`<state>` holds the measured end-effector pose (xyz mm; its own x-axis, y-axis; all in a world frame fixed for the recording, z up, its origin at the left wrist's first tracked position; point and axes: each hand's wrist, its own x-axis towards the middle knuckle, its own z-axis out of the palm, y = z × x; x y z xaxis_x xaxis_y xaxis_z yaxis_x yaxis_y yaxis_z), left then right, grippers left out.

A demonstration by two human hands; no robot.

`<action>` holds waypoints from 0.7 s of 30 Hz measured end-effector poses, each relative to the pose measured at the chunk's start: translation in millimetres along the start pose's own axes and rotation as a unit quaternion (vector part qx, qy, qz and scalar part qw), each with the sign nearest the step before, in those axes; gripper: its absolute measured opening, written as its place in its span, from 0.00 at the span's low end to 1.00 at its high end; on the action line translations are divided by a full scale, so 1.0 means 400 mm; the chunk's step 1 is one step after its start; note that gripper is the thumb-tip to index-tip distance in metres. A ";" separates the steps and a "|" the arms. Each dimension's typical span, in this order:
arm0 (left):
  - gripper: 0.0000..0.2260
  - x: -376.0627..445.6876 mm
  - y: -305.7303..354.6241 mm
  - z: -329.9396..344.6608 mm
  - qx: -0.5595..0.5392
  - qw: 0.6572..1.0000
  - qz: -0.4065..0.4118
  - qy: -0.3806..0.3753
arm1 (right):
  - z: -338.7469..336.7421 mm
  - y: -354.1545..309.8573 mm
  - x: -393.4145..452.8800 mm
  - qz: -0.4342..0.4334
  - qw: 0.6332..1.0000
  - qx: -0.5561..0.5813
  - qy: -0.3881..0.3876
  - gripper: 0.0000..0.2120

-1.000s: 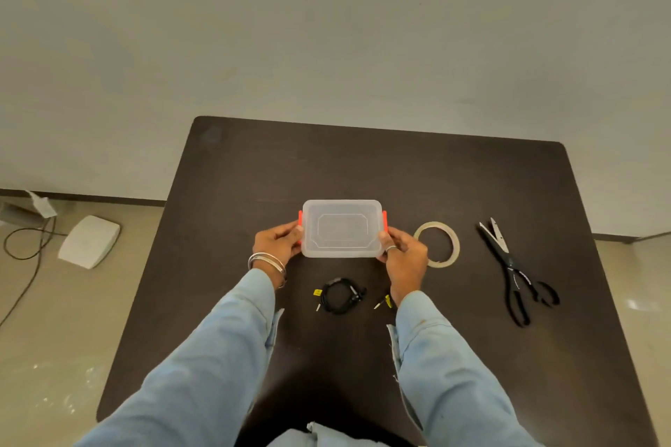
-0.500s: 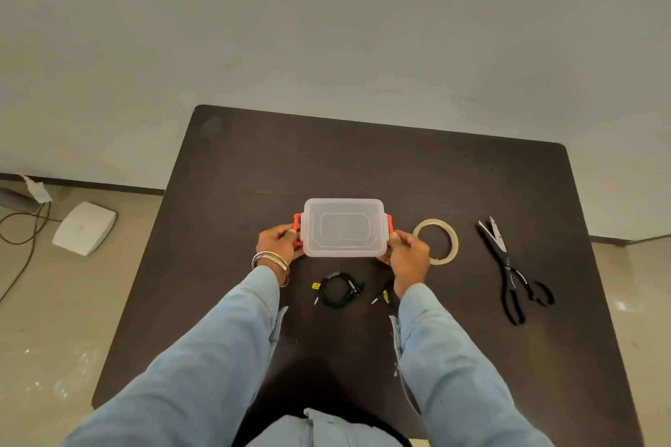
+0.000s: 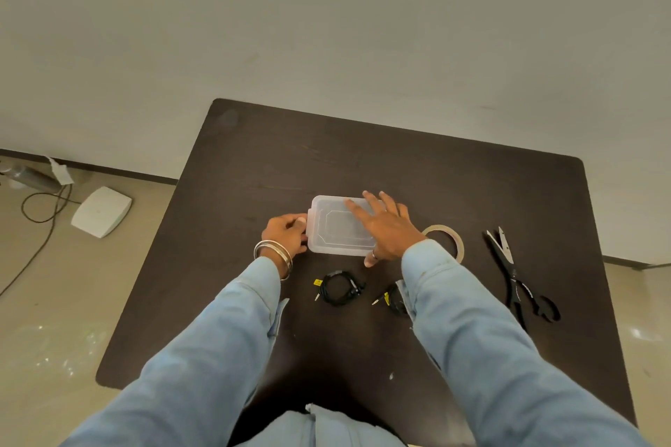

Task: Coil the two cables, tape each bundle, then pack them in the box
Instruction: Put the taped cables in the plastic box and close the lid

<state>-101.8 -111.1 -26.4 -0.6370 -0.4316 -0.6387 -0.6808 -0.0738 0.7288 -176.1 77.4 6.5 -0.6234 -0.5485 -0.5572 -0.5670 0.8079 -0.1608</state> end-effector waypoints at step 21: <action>0.10 -0.016 -0.006 -0.021 -0.032 0.999 -0.018 0.002 | 0.044 0.128 -0.087 0.088 0.453 0.879 0.118 0.35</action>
<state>-92.8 -115.7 -22.1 -0.6114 -0.4309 -0.6637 -0.6783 -0.1466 0.7200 -174.0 141.8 3.4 -0.7337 -0.2825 -0.6180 0.6787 -0.3482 -0.6466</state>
